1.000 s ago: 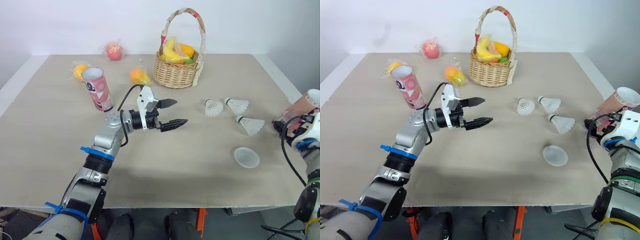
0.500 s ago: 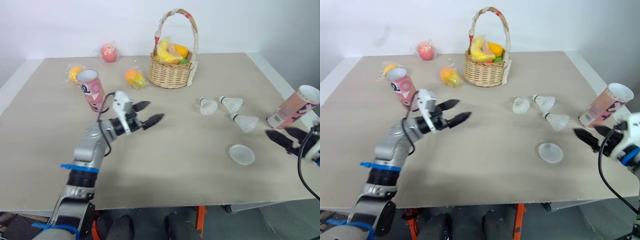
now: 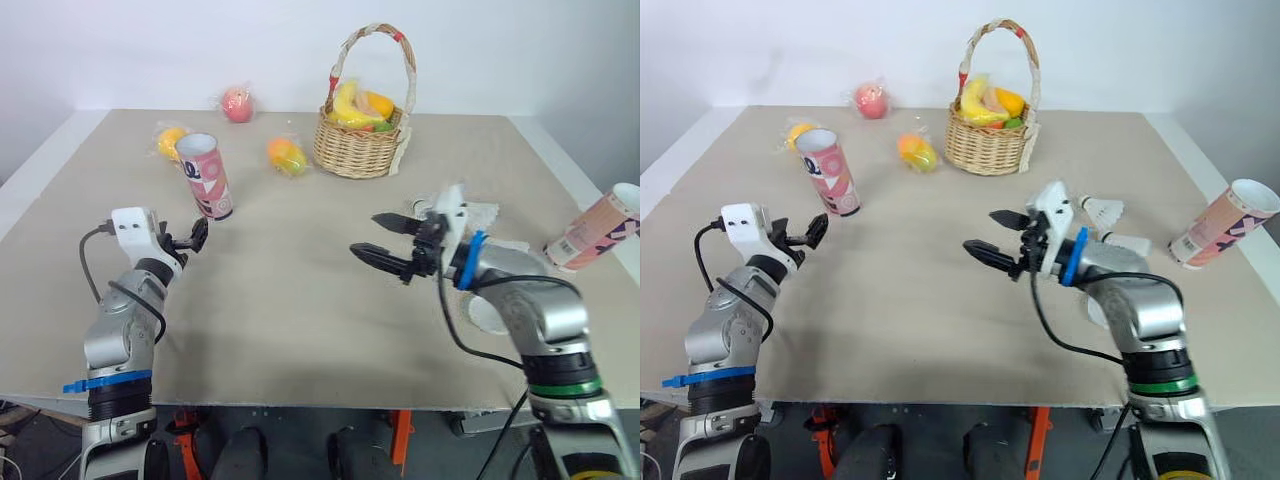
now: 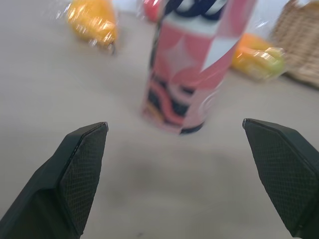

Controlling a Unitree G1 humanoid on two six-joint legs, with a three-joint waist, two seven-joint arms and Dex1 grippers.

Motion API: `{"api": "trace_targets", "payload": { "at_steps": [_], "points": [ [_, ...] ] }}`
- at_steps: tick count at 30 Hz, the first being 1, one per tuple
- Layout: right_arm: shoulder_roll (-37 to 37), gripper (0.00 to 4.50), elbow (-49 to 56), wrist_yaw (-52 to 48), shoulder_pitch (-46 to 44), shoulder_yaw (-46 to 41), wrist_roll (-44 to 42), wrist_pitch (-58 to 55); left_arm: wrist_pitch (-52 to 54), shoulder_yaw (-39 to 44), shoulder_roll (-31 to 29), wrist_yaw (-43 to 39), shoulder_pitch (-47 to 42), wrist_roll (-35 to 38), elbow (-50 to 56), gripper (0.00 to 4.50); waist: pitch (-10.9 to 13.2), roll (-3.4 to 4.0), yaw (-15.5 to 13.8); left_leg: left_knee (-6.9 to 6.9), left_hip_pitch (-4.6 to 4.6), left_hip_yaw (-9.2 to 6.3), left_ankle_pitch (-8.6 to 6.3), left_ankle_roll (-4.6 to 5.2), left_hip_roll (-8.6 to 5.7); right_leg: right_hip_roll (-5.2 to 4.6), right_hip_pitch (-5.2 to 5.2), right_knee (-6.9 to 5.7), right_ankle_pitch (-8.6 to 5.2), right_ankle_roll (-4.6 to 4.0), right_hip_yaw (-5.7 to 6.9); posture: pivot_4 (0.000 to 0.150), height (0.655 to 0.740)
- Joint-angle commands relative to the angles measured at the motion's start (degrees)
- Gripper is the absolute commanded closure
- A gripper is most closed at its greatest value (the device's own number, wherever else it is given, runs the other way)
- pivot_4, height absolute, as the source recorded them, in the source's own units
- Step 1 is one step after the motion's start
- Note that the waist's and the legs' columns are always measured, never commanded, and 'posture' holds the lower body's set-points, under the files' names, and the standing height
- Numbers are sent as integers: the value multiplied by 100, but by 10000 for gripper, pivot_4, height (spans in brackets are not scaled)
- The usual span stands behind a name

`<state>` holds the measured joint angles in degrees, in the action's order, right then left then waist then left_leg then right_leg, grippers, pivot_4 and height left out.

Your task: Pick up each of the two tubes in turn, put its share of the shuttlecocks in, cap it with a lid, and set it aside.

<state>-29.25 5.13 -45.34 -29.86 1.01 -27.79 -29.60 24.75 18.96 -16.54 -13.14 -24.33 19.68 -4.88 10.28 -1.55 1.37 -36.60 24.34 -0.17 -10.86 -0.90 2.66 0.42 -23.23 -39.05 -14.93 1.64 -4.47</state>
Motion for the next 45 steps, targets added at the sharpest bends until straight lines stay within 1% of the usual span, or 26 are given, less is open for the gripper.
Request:
{"api": "trace_targets", "payload": {
  "at_steps": [1, 4, 8, 12, 16, 22, 27, 31, 39, 45],
  "points": [
    [254, 629, 125, 252, -88, 109, 231, 284, -436, -79, -273, -103, -439, -249, -541, 0, 0, 0, -7, 1, 6, -3, 1, -1, 1, 3, -8, 0, 1, -1, 2, 1500, 7400],
    [413, 629, 170, 344, -80, 128, 289, 257, -655, -194, -393, -243, -685, -353, -1037, 0, 0, 0, -11, 2, 15, -8, 1, -3, 1, 0, -11, 1, 1, -3, 8, 1500, 7400],
    [461, 629, 559, 370, 21, 197, 294, 235, -1149, -573, -587, -684, -1318, -663, -2117, 0, 0, 0, -19, 2, 17, -10, 2, -5, -3, -2, -11, 2, 2, -3, 14, 1500, 7400],
    [507, 629, 722, 451, 50, 187, 288, 161, -1576, -733, -704, -1070, -1731, -777, -2910, 0, 0, -1, -13, 2, 18, -13, 4, -6, 0, 1, -12, 1, 3, -4, 16, 1500, 7400],
    [516, 629, 836, 515, 89, 201, 303, 121, -1927, -791, -754, -1230, -2042, -869, -3547, 0, 0, 0, 1, 6, 17, -12, 3, -6, 2, 4, -15, 1, 1, -5, 15, 1500, 7400],
    [497, 629, 880, 606, 88, 154, 317, 97, -2389, -808, -765, -1166, -2516, -1023, -4418, 0, 1, -2, -8, 6, 21, -15, 3, -6, 2, 4, -15, 1, 1, -6, 18, 1500, 7400],
    [483, 629, 683, 753, -48, 110, 428, 94, -2762, -905, -589, -1119, -3051, -1212, -5198, 0, 1, -2, -9, 5, 23, -16, 3, -6, 1, 3, -16, 2, 1, -5, 20, 1500, 7400],
    [486, 629, 748, 772, -95, 86, 390, 48, -2961, -917, -556, -1067, -3374, -1289, -5697, 0, 1, -3, -10, 5, 26, -16, 3, -6, -1, 3, -18, 2, 0, -4, 20, 1500, 7400],
    [464, 629, 826, 819, -13, 25, 351, -1, -3211, -905, -607, -754, -3812, -1435, -6374, 0, 2, -3, -5, 6, 31, -18, 3, -6, 0, 4, -23, 2, 0, -5, 22, 1500, 7400],
    [475, 629, 825, 820, -7, 20, 367, -25, -3286, -877, -603, -611, -4076, -1508, -6662, 0, 2, -4, -7, 5, 32, -19, 3, -6, -1, 4, -24, 2, 0, -3, 22, 1500, 7400]
  ]
}}
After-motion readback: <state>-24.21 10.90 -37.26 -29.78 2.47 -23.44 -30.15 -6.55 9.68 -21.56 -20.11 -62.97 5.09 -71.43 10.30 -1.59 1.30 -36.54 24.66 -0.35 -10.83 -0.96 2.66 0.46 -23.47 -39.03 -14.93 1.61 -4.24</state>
